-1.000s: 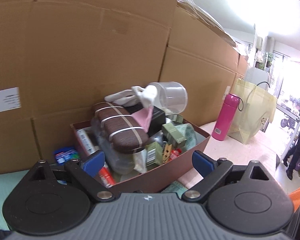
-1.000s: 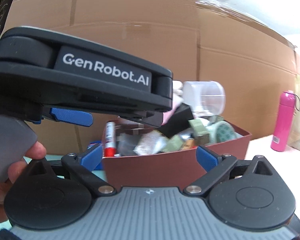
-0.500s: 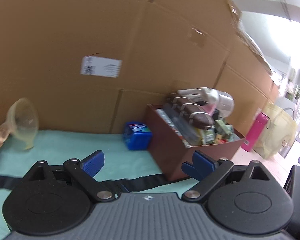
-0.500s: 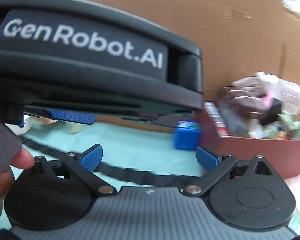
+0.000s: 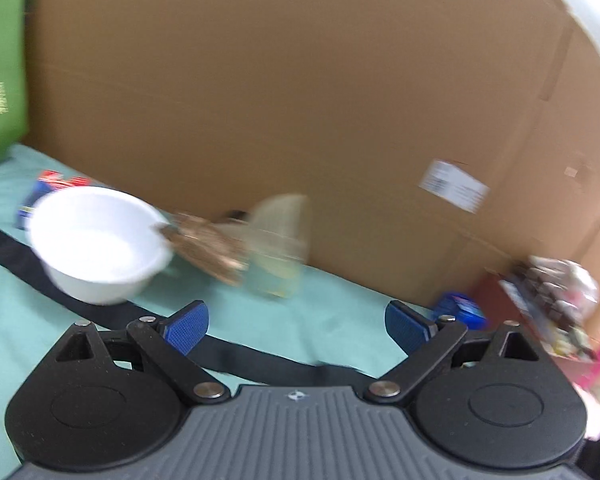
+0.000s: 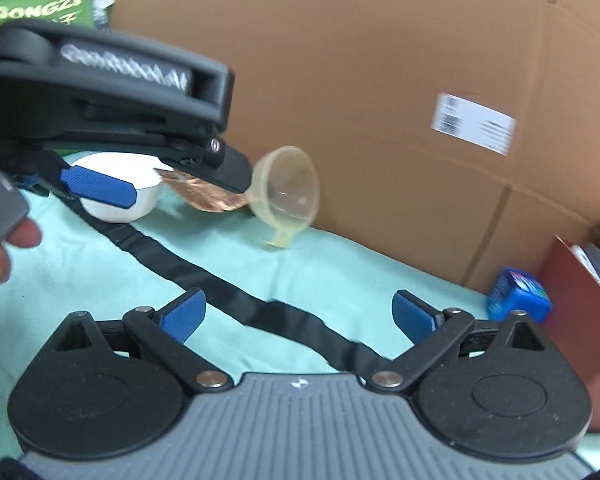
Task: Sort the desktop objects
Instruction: 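Move the left tool back toward the copper blister packs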
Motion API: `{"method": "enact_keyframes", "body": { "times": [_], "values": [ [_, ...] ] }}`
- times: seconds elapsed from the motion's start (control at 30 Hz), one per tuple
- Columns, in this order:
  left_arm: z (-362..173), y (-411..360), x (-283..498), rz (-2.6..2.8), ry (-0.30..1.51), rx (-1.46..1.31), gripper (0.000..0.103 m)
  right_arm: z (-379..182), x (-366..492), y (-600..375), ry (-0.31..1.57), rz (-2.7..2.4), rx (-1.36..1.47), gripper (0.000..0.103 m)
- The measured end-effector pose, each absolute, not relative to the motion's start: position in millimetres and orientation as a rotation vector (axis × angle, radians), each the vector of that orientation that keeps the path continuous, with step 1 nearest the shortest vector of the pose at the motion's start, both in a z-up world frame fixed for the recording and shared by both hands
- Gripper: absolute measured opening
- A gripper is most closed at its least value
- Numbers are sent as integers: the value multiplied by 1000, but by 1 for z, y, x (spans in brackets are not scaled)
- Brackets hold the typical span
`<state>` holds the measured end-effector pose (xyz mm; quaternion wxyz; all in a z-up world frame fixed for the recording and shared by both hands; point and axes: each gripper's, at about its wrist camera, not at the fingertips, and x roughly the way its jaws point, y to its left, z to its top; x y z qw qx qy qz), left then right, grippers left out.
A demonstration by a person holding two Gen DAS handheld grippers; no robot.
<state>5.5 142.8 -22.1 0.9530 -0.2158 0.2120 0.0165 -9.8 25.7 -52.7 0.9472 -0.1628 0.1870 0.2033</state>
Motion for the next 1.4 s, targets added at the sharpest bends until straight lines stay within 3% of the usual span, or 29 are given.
{"method": "enact_keyframes", "body": {
  "times": [0.27,0.43,0.53,0.97,1.1,1.4],
  "values": [
    [-37,171,37,97,459,-468,93,-60,5,72,329,487,-506,87],
    [-42,175,51,124,472,-481,75,-62,21,91,309,521,-555,74],
    [-42,179,54,157,452,-488,70,-63,30,100,306,529,-568,67],
    [-52,191,77,132,556,-463,76,-60,62,107,487,668,-427,70],
    [-54,205,86,91,607,-504,76,-57,78,107,536,667,-362,81],
    [-49,208,116,13,672,-382,72,-54,120,109,651,693,-212,89]
  ]
}}
